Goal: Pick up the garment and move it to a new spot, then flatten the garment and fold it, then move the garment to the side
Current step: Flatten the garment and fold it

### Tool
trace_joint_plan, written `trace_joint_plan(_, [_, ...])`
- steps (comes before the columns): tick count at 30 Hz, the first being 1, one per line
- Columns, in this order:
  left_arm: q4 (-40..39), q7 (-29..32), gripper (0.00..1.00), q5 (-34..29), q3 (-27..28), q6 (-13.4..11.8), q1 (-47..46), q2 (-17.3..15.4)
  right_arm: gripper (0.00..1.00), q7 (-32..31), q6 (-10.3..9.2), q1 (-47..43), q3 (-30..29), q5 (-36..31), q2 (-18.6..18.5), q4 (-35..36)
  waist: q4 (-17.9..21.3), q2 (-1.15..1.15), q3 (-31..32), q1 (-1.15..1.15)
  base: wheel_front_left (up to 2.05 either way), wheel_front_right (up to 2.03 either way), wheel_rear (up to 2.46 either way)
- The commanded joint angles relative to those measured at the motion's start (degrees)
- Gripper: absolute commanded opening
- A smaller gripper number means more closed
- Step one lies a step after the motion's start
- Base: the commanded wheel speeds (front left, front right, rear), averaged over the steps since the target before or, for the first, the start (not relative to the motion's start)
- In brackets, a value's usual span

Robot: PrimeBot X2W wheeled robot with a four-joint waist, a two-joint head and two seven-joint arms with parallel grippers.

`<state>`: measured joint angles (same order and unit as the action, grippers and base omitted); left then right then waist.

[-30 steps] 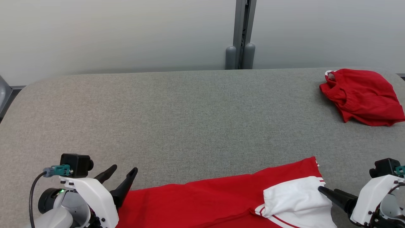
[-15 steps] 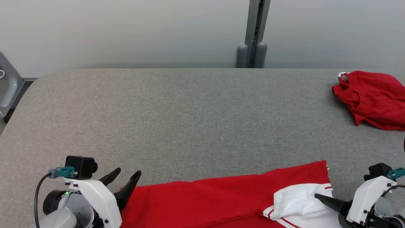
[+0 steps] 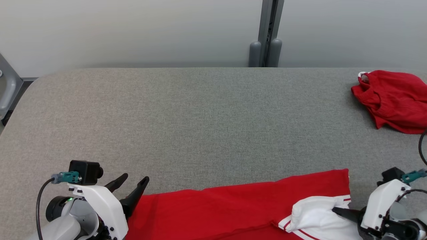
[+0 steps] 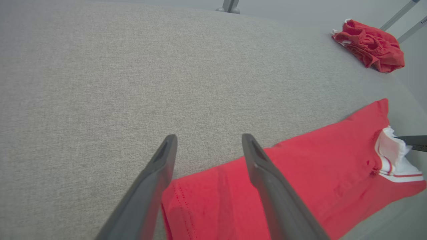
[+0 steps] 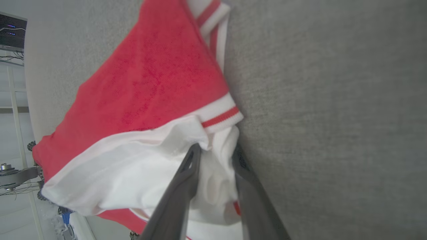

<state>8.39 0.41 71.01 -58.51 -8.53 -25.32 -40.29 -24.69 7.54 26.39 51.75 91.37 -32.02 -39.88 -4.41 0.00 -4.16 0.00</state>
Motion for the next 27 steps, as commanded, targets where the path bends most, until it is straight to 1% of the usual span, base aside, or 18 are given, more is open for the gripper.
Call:
trace_joint_plan(1, [0.5, -0.3, 1.0, -0.4, 0.1, 0.4, -1.2, 0.2, 0.0, -0.6, -0.05, -1.8, 1.7, -0.2, 3.7, 0.9, -0.1, 0.0, -0.2, 0.0, 0.0, 0.0, 0.0])
trace_joint_plan(7, [1.2, -0.5, 1.0, -0.3, 0.1, 1.0, -0.9, 0.3, 0.0, 3.0, -0.05, -0.6, 0.0, -1.3, 2.1, 3.3, -0.2, 0.0, -0.3, 0.0, 0.0, 0.0, 0.0])
trace_joint_plan(15, [1.5, -1.1, 1.0, -0.6, 0.0, 1.1, -0.5, 0.5, 0.0, 5.9, -0.04, -0.7, -2.4, -1.4, -1.8, 5.5, 0.7, 0.0, 0.9, 0.0, 0.0, 0.0, 0.0])
trace_joint_plan(21, [1.5, -1.4, 1.0, -0.5, -0.1, 1.2, 0.0, 0.5, 0.0, 6.6, -0.04, 0.7, -3.5, -2.3, -5.3, 4.9, 2.1, 0.0, 1.5, 0.0, 0.0, 0.0, 0.0])
trace_joint_plan(22, [1.5, -1.4, 1.0, -0.5, -0.1, 1.2, 0.0, 0.5, 0.0, 6.6, -0.04, 0.7, -3.5, -2.3, -5.3, 4.9, 2.1, 0.0, 1.5, 0.0, 0.0, 0.0, 0.0])
trace_joint_plan(27, [1.5, -1.7, 1.0, -0.7, -0.2, 1.1, 0.0, 0.7, 0.0, 6.9, -0.04, 2.7, -4.1, -3.9, -7.6, 2.9, 3.3, 0.0, 1.8, 0.0, 0.0, 0.0, 0.0])
